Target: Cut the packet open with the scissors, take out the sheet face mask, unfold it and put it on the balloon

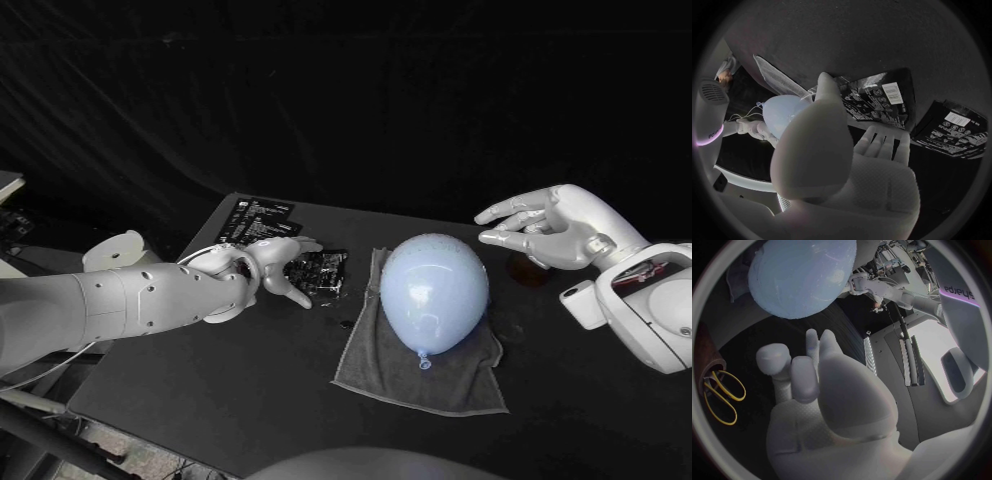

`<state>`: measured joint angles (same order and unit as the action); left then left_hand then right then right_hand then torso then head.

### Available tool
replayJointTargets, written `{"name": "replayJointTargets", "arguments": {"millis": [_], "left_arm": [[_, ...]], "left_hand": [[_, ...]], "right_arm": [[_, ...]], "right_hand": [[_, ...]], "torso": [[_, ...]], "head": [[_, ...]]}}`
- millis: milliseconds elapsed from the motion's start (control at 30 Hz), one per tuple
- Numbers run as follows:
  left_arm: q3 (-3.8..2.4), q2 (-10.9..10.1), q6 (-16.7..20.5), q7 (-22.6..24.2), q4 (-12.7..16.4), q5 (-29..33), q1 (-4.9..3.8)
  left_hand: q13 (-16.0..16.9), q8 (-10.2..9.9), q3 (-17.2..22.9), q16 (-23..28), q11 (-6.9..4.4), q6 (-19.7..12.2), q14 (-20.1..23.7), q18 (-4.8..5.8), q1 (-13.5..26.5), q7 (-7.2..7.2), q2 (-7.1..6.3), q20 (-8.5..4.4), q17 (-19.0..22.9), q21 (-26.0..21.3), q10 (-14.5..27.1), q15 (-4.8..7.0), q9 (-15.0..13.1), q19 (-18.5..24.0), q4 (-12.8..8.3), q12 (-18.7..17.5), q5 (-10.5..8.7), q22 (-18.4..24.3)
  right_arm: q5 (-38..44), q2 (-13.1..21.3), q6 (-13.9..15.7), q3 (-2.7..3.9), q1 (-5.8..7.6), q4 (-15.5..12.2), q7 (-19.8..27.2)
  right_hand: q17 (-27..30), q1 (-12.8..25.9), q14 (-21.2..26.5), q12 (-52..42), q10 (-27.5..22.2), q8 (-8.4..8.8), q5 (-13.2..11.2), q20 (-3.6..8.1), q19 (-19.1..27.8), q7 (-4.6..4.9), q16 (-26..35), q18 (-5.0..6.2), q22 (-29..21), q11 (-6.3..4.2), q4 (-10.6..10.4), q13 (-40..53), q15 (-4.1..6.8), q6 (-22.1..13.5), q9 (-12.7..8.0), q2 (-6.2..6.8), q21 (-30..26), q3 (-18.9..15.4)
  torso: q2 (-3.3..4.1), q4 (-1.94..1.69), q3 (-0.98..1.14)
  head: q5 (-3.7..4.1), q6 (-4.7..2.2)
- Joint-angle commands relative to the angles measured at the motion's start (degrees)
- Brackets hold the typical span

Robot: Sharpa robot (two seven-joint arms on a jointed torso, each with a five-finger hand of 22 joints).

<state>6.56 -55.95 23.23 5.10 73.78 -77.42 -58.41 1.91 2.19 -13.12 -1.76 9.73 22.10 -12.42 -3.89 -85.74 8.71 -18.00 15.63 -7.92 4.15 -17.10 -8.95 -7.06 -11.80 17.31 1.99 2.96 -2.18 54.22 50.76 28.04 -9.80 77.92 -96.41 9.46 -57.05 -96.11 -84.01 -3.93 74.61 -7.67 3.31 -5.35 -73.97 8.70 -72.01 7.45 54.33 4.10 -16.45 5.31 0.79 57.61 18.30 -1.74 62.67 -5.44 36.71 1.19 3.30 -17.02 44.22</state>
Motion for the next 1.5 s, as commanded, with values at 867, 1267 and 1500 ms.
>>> {"name": "replayJointTargets", "arguments": {"millis": [867,1267,1500], "left_arm": [[0.03,2.4,-8.4,-4.4,-2.3,-1.0,0.22],[0.02,2.5,-9.4,-4.6,-2.4,-0.2,0.22],[0.02,2.5,-9.5,-4.4,-2.6,-0.1,0.22]], "left_hand": [[1.0,3.4,11.9,-4.1,3.36,8.9,-14.8,-4.84,-6.7,6.36,2.11,0.56,-4.9,3.4,-14.1,-2.59,-2.9,-7.5,-0.1,1.8,0.04,-1.5],[1.4,5.2,19.4,-5.1,3.63,13.2,-21.2,-4.88,-8.0,6.55,6.78,0.73,-5.9,4.8,-21.2,-2.80,-4.4,-10.3,-0.3,1.7,-0.14,-1.8],[1.8,7.4,24.0,-6.7,2.93,19.2,-28.5,-5.33,-9.3,5.75,10.14,0.60,-7.4,6.1,-28.9,-2.21,-6.2,-13.4,-0.6,2.3,-0.22,-2.1]], "right_arm": [[0.4,0.4,-1.0,0.02,-0.20,-0.3,-0.2],[0.4,0.6,-0.9,0.02,-0.20,-0.4,-0.1],[0.4,0.7,-0.8,0.02,-0.20,-0.5,-0.1]], "right_hand": [[-0.2,0.9,-0.7,0.1,0.0,0.13,-0.1,-0.06,0.5,0.01,-0.6,-0.51,0.3,-0.03,-0.1,0.1,-0.30,0.1,0.0,-0.35,0.3,-0.4],[0.0,0.9,-0.6,0.0,0.2,0.08,0.0,-0.06,0.7,-0.07,-0.6,-0.49,0.3,-0.11,0.0,0.2,-0.25,0.2,0.1,-0.42,0.3,-0.3],[0.3,0.7,-0.5,0.0,0.4,0.05,0.1,-0.05,0.8,-0.13,-0.5,-0.43,0.2,-0.18,0.1,0.2,-0.20,0.2,0.1,-0.47,0.2,-0.2]], "torso": [[-0.03,0.04,0.06],[0.02,0.01,0.07],[0.04,0.00,0.07]], "head": [[0.71,0.32],[0.79,0.29],[0.94,0.39]]}}
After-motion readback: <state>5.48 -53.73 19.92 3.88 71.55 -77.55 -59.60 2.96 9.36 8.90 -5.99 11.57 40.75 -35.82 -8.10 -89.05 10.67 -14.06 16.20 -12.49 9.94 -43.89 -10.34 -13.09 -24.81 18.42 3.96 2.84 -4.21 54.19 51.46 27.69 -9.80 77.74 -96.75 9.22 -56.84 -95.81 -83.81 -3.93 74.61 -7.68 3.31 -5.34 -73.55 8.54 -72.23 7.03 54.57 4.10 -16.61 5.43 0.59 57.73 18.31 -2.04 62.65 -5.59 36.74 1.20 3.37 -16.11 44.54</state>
